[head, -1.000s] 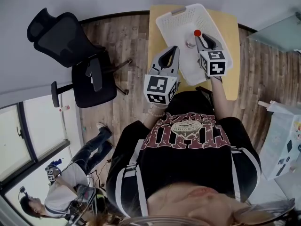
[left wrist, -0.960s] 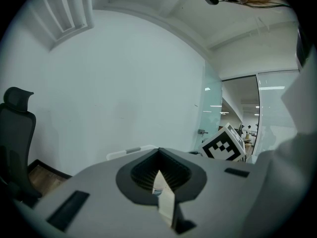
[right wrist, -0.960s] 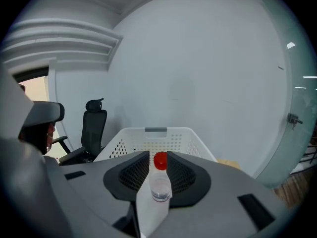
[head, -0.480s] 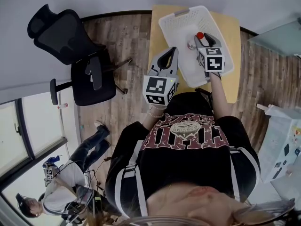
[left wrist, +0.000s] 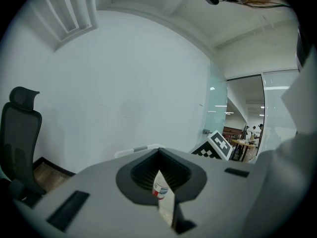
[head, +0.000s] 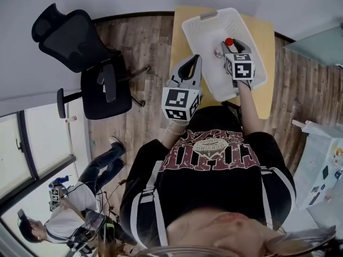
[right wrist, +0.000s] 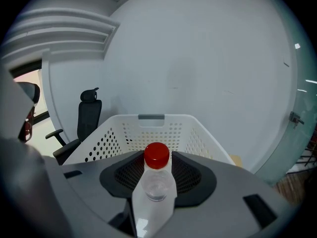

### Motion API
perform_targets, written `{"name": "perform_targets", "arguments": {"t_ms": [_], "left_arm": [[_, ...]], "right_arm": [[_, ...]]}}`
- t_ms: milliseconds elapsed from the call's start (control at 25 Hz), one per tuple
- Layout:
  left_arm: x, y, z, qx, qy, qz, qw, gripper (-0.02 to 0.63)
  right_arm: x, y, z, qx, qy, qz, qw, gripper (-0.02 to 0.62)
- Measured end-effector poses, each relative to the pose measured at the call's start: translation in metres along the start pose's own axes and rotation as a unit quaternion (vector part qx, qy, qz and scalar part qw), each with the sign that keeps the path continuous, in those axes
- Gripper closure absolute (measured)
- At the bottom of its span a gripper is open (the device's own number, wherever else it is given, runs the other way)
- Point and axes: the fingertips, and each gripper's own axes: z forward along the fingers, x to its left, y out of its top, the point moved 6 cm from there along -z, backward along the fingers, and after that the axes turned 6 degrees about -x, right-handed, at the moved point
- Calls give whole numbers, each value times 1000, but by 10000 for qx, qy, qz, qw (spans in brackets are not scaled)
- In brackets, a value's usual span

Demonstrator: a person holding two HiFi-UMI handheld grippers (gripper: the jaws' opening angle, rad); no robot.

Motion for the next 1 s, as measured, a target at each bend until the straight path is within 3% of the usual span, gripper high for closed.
{"name": "perform_targets", "arguments": {"t_ms": [1000], "left_arm": [[-3,1,-2,-11,-9,28,10000,560]], "right_arm": [[-2,2,-7,-233,62,-70,9997,433]]}}
